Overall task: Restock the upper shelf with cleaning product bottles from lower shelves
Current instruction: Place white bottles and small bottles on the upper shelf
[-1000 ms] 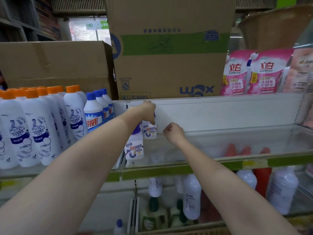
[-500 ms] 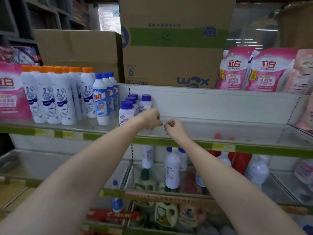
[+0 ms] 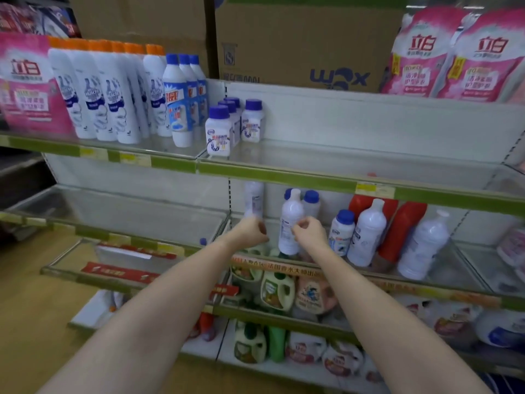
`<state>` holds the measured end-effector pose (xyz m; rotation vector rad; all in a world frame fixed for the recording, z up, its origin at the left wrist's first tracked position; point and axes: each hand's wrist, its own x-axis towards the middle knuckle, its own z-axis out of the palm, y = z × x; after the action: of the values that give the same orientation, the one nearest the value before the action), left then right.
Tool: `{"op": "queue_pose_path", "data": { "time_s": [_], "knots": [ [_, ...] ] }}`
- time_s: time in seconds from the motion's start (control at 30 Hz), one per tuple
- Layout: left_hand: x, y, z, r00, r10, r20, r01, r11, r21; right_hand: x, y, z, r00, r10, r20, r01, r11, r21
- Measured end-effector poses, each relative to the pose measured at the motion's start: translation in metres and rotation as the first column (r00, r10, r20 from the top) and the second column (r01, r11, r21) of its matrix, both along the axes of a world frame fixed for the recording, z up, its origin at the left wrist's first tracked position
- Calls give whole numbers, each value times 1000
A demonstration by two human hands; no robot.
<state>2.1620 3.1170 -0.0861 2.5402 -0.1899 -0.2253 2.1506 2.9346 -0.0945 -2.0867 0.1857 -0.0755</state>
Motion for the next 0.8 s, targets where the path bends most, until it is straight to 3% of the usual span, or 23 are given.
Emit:
{"op": "queue_pose_path", "data": {
  "time_s": [0.2,0.5,0.67,0.8],
  "knots": [
    [14,-9,-37,991,110,-81,-126,963,-238,5,-14,-43,991,-6,-132,3,1000,-21],
    [74,-30,-49,975,129,-179,-189,907,-377,50,-14,-67,966,-77,-245,65,996,-59],
    [115,-40,-54,991,11,-130,-65,907,-416,80,-13,-84,966,-93,-241,101,995,23],
    [141,-49,-61,991,-109,-82,49,848,-528,98,-8,-92,970,-102,-220,112,993,36]
  ]
}}
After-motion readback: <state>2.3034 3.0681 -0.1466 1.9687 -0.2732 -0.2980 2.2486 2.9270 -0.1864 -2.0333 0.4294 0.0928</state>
